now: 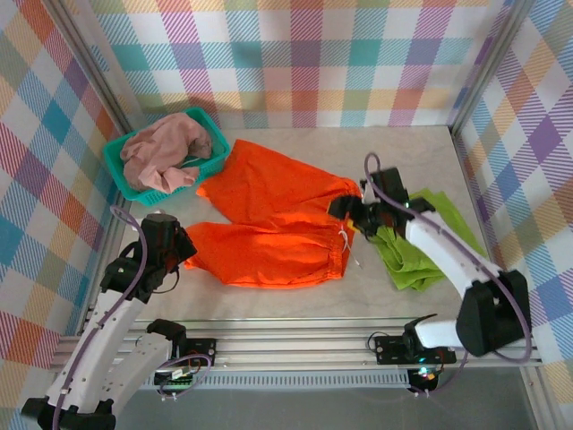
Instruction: Fold and stack the shorts
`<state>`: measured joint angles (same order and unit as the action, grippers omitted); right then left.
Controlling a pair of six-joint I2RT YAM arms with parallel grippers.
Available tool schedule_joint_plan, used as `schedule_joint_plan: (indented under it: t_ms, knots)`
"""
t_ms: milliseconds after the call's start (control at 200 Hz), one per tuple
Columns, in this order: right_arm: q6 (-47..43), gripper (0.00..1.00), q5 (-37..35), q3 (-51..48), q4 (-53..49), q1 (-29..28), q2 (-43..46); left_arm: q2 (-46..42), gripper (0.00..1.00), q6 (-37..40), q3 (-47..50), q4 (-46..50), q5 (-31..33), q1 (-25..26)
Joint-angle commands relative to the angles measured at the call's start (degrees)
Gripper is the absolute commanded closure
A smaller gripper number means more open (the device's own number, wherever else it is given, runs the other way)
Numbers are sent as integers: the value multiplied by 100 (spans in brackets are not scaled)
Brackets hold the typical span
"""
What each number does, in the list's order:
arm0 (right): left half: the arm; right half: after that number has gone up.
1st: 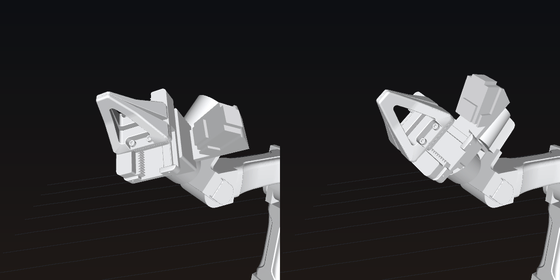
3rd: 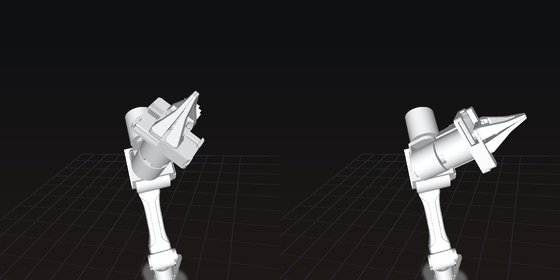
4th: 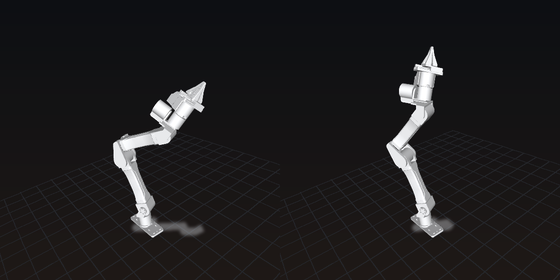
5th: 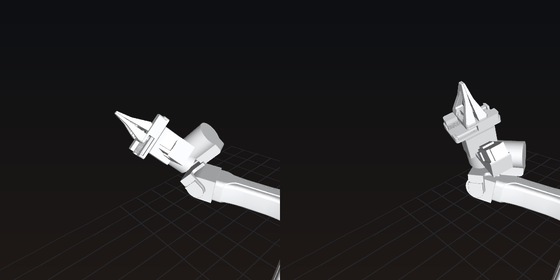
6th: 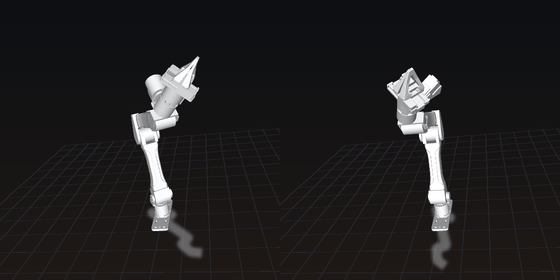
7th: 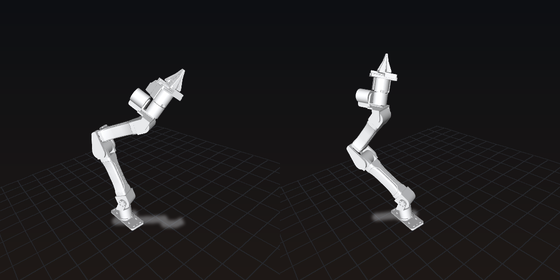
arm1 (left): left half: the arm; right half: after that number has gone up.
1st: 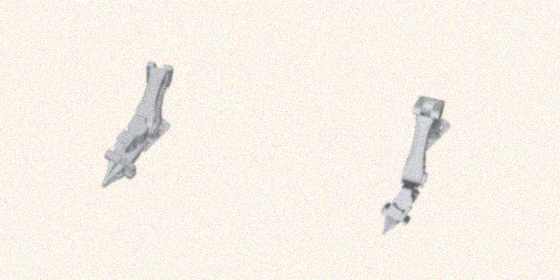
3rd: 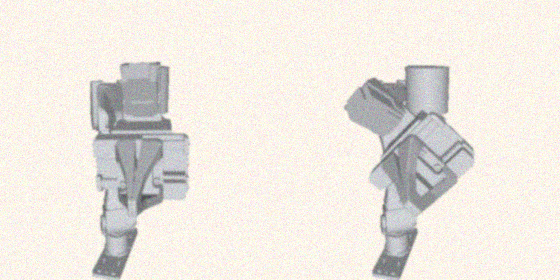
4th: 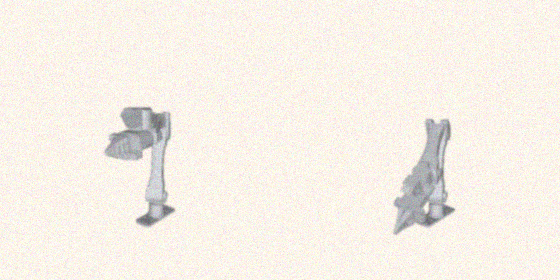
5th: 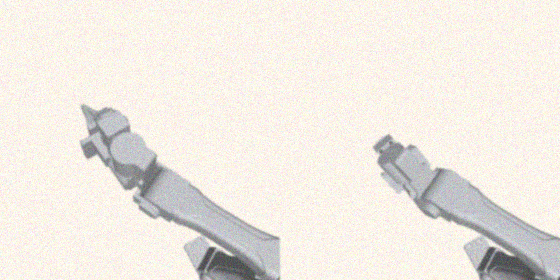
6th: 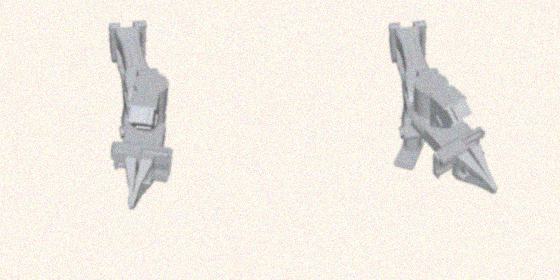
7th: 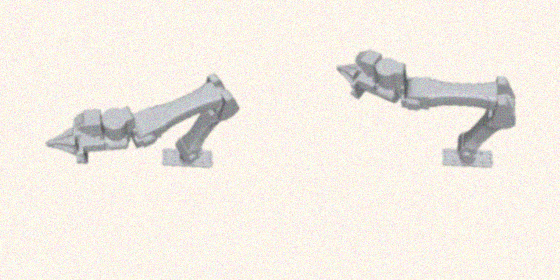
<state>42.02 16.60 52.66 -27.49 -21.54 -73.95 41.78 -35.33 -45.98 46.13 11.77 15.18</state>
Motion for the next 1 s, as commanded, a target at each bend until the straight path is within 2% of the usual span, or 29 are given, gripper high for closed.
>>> schedule_joint_plan:
  t_ms: [0, 120, 210, 540, 735, 995]
  knots:
    - [998, 28, -456, -1012, 133, -292, 463, 22, 100, -73, 55, -191, -75, -41]
    - [1735, 30, -465, -1882, 579, -497, 985, 19, 100, -102, 85, -226, -70, -41]
    - [1897, 31, -487, -2179, 785, -588, 1055, 22, 100, -121, 106, -252, -99, -46]
    - [1994, 39, -158, -2143, 1455, -694, 136, -19, 100, -105, 93, -219, -98, -41]
    - [2036, 45, -153, -2181, 1402, -720, 46, -47, 100, -116, 135, -218, -100, -41]
    - [2178, 45, -60, -2207, 1450, -847, -24, -38, 100, -116, 160, -237, -78, -41]
